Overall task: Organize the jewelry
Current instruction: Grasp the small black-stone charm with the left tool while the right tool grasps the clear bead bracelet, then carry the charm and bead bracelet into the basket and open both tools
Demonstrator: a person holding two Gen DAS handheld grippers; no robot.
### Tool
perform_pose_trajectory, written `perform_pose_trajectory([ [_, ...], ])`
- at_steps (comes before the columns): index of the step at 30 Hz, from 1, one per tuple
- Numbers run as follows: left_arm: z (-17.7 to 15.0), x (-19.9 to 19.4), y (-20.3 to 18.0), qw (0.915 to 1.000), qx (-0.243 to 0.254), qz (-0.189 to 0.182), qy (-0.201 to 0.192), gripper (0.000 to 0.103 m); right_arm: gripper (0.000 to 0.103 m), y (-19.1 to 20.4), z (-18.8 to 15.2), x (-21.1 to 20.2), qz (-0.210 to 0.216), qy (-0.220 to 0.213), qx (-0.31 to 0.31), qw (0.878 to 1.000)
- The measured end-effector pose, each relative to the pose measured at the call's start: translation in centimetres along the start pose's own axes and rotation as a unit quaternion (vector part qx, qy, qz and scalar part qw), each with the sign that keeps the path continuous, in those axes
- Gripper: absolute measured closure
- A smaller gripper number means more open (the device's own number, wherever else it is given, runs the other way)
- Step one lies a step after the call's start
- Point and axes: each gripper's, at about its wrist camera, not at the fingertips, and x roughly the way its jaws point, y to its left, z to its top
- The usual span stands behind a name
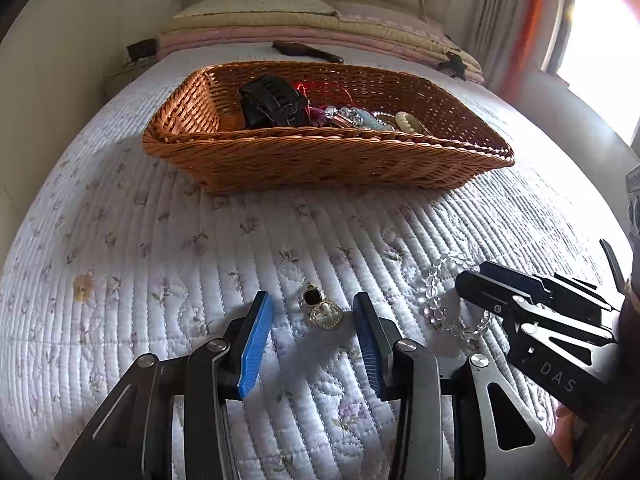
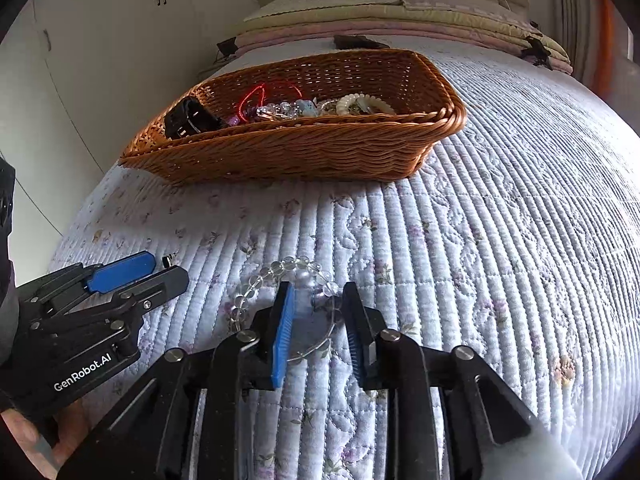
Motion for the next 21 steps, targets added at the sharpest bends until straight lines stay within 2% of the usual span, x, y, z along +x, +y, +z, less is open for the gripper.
perform_pose_trajectory([
  [1, 0.0, 0.1, 0.0, 1.0000, 0.000, -0.002, -0.001, 0.071, 0.066, 0.4, 0.1, 0.2, -0.003, 0.003, -0.008, 1.000],
  [2, 0.0, 0.2, 0.0, 1.0000, -0.001, -0.005, -0.001, 0.082, 0.065, 0.9, 0.1, 0.3, -0.012, 0.005, -0.021, 1.000],
  [5, -0.2, 0.1, 0.3, 0.9999, -0.004, -0.015, -0.006, 0.086, 0.065, 2.1, 0.0, 0.6, -0.036, 0.002, -0.046, 0.998],
  [8, -0.4, 0.0, 0.3, 0.9998, -0.001, -0.019, -0.011, 0.087, 0.092, 1.8, -0.1, 0.5, -0.025, -0.001, -0.044, 0.999],
  [11, -0.6, -0.3, 0.1, 0.9997, 0.004, -0.018, -0.018, 0.087, 0.092, 1.1, -0.2, 0.3, -0.004, -0.004, -0.032, 0.999],
  [16, -0.9, -0.7, 0.0, 0.9994, 0.006, -0.021, -0.027, 0.087, 0.092, 1.2, -0.5, -0.5, 0.004, -0.016, -0.032, 0.999],
  [21, -1.2, -2.3, 0.1, 0.9975, 0.009, -0.036, -0.060, 0.087, 0.093, 1.1, -0.7, -2.2, 0.025, -0.041, -0.029, 0.998],
])
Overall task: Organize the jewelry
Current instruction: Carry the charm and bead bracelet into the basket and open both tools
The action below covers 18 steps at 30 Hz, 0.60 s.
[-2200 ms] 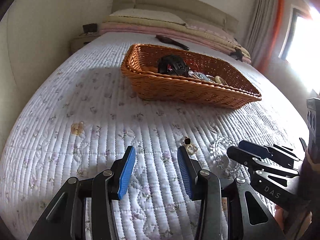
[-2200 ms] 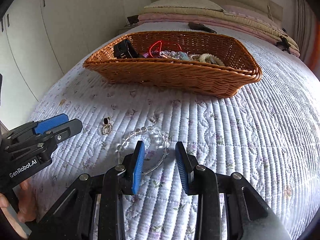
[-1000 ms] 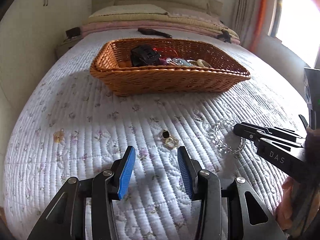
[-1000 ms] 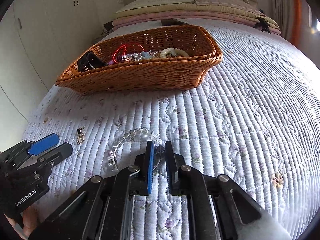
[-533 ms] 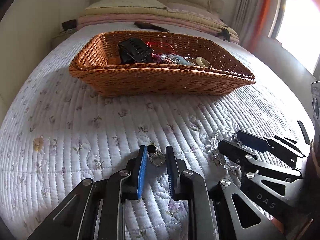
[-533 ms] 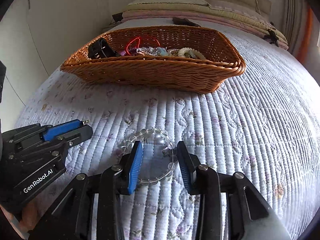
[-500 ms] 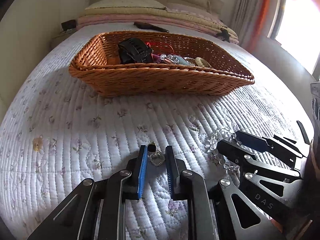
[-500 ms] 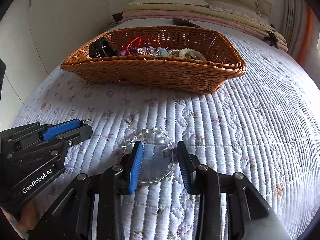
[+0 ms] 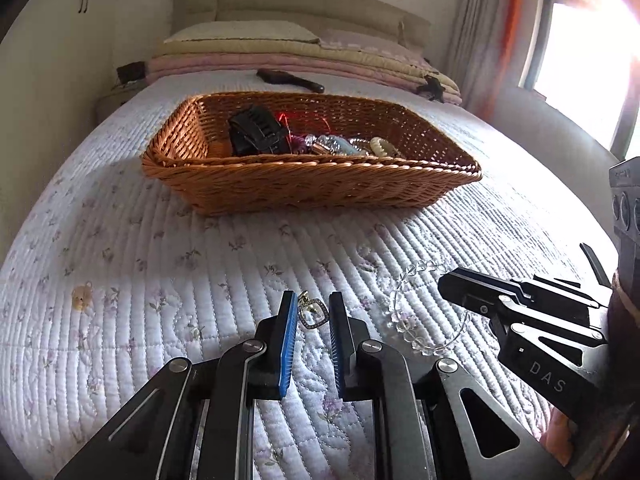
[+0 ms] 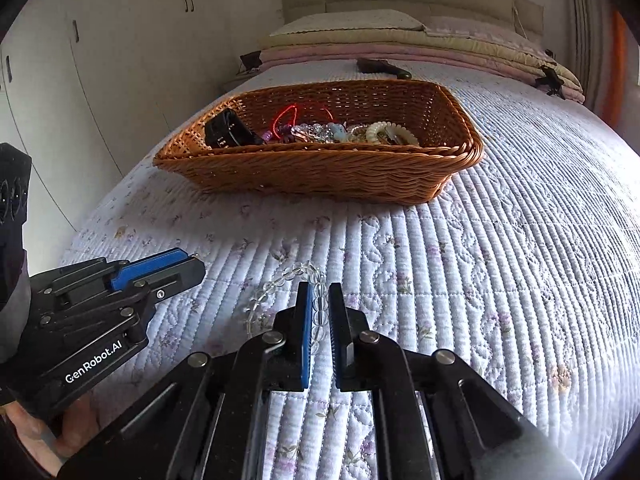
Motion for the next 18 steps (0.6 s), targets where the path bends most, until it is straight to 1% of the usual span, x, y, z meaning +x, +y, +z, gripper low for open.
perform_pose_trajectory([
  [2, 0.0, -0.7, 0.2, 0.9998, -0.002, -0.009, -0.015, 0.087, 0.093, -0.2, 0.2, -0.6, 0.014, 0.000, 0.010, 1.000],
  [5, 0.1, -1.7, 0.3, 0.9992, -0.005, -0.016, -0.037, 0.087, 0.092, -0.7, 0.4, -2.1, 0.049, -0.005, 0.030, 0.998],
  [10, 0.2, -3.0, -0.5, 0.9983, 0.010, -0.016, -0.055, 0.087, 0.092, -0.7, 1.0, -4.6, 0.046, -0.025, 0.026, 0.998],
  [13, 0.6, -3.8, -0.9, 0.9976, 0.010, -0.025, -0.064, 0.087, 0.092, -1.3, 2.0, -6.0, 0.063, -0.034, 0.040, 0.997],
  [16, 2.0, -5.0, -1.7, 0.9955, 0.011, -0.044, -0.083, 0.087, 0.092, -2.0, 3.6, -7.3, 0.062, -0.055, 0.043, 0.996],
  [18, 3.4, -5.7, -2.3, 0.9934, 0.024, -0.051, -0.100, 0.087, 0.092, -2.4, 5.1, -8.1, 0.057, -0.070, 0.041, 0.995],
])
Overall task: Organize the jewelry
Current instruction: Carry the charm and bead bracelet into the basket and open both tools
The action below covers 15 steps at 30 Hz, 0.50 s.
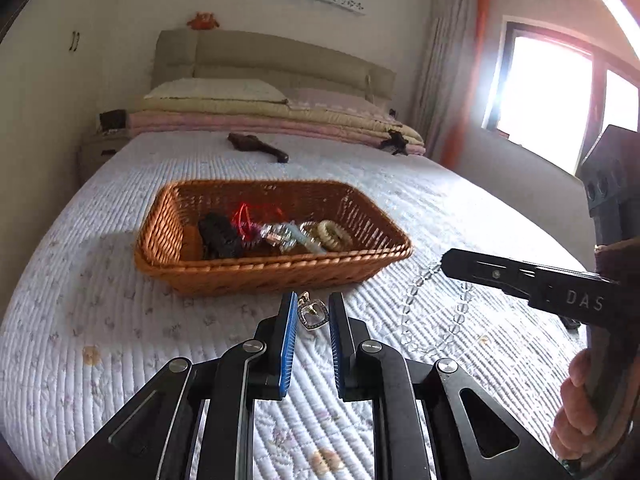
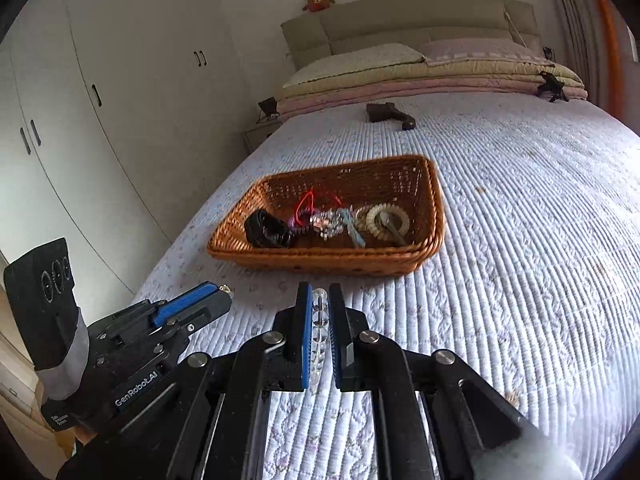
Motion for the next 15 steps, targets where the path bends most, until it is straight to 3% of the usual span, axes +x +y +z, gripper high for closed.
perform_pose_trajectory([
  [3, 3.0, 0.9, -0.5, 0.9998, 0.013, 0.010, -0.011, 0.087, 0.092, -0.2, 3.0, 0.3, -0.015, -0.020, -0.007, 1.000],
  [7, 7.1, 3.9, 0.2, 0.9999, -0.012, 0.004, -0.008, 0.087, 0.093, -0.5, 6.7, 2.4, -0.041, -0.034, -0.020, 0.998],
  [11, 9.3, 8.4, 1.5, 0.9988, -0.042, 0.010, 0.022, 0.087, 0.093, -2.1, 9.5, 7.0, -0.032, -0.009, -0.003, 0.999],
  [15, 9.2, 12.5, 2.1, 0.9971, -0.053, 0.022, 0.050, 0.087, 0.093, -3.7, 11.3, 12.2, -0.023, 0.027, 0.016, 0.999],
])
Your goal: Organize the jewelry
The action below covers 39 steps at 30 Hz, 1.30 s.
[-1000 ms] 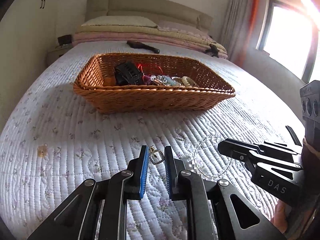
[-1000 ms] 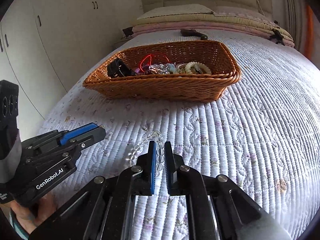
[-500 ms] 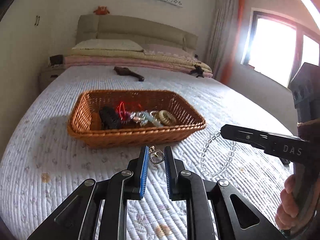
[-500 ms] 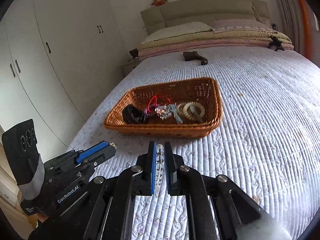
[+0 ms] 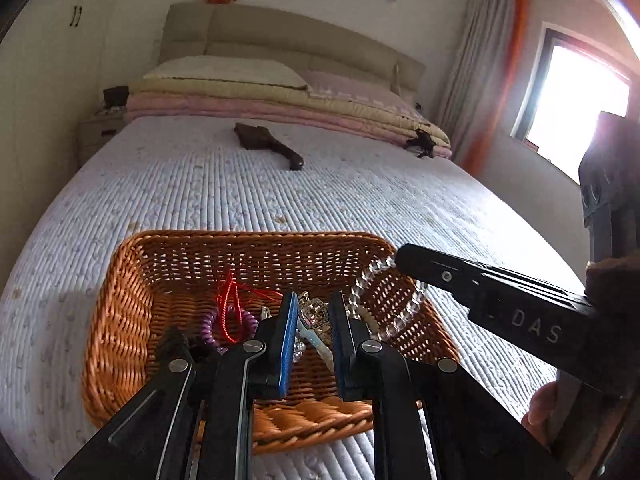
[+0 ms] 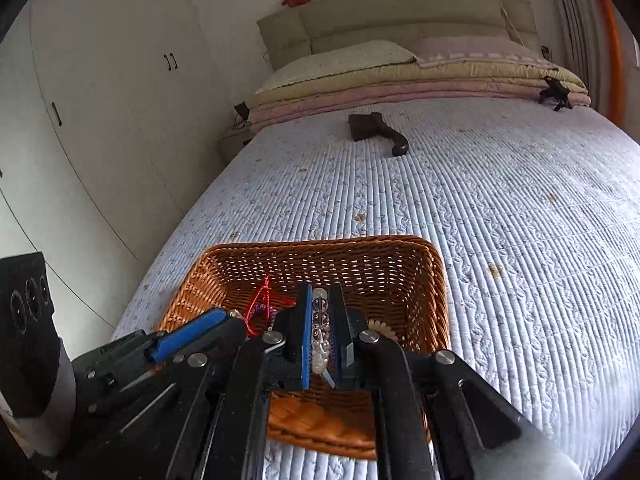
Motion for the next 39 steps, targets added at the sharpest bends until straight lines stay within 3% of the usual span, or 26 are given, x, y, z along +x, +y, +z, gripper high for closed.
perform_pose_trajectory([
  [5, -1.3, 3.3, -0.4, 0.9996, 0.004, 0.011, 0.026, 0.087, 0.093, -1.4, 0.8, 5.5, -0.007, 0.047, 0.025, 0.999],
  [8, -1.8, 4.6, -0.2, 0.9987, -0.002, 0.009, 0.050, 0.087, 0.092, -2.0, 0.6, 6.2, -0.020, 0.054, 0.024, 0.998],
  [11, -2.1, 4.2, -0.7, 0.9986, 0.018, 0.026, 0.043, 0.085, 0.092, -1.9, 0.0, 5.9, -0.030, 0.055, 0.011, 0.998],
  [13, -2.2, 3.6, -0.7, 0.9986, 0.014, 0.006, 0.051, 0.070, 0.091, -1.9, -0.2, 5.0, -0.029, 0.049, 0.005, 0.998],
  [14, -2.2, 2.9, -0.7, 0.9986, 0.012, -0.002, 0.051, 0.056, 0.091, -1.8, -0.3, 4.3, -0.030, 0.040, 0.001, 0.999],
  [16, -2.5, 0.9, -1.0, 0.9993, 0.019, 0.002, 0.032, 0.051, 0.082, -1.6, -0.4, 2.3, -0.037, 0.020, -0.008, 0.999],
  [18, -3.1, -1.6, -1.3, 0.9993, 0.031, 0.017, 0.012, 0.049, 0.064, -1.1, -0.7, -0.4, -0.043, -0.006, -0.021, 0.999],
  [22, -5.8, -7.8, -1.4, 0.9973, 0.027, 0.057, -0.039, 0.035, 0.058, 0.7, -3.8, -7.2, -0.057, -0.071, -0.057, 0.994],
  [24, -8.1, -10.9, -1.7, 0.9933, 0.022, 0.089, -0.071, 0.030, 0.035, 1.9, -6.9, -10.4, -0.061, -0.103, -0.069, 0.990],
  [25, -9.2, -12.2, -1.8, 0.9916, 0.021, 0.097, -0.083, 0.030, 0.032, 2.4, -8.7, -11.9, -0.066, -0.125, -0.073, 0.987],
  [29, -13.7, -15.2, -2.0, 0.9888, 0.011, 0.103, -0.107, 0.029, 0.031, 4.5, -15.0, -15.3, -0.103, -0.191, -0.092, 0.972],
  [32, -16.0, -15.9, -2.5, 0.9783, 0.020, 0.155, -0.135, 0.029, 0.031, 5.5, -17.8, -15.5, -0.116, -0.198, -0.114, 0.967],
  [35, -16.6, -16.2, -3.0, 0.9726, 0.025, 0.183, -0.141, 0.030, 0.028, 5.8, -18.8, -15.6, -0.121, -0.197, -0.119, 0.966],
  [39, -17.7, -17.1, -3.8, 0.9612, 0.045, 0.208, -0.176, 0.029, 0.015, 5.7, -19.7, -15.8, -0.118, -0.211, -0.111, 0.964],
])
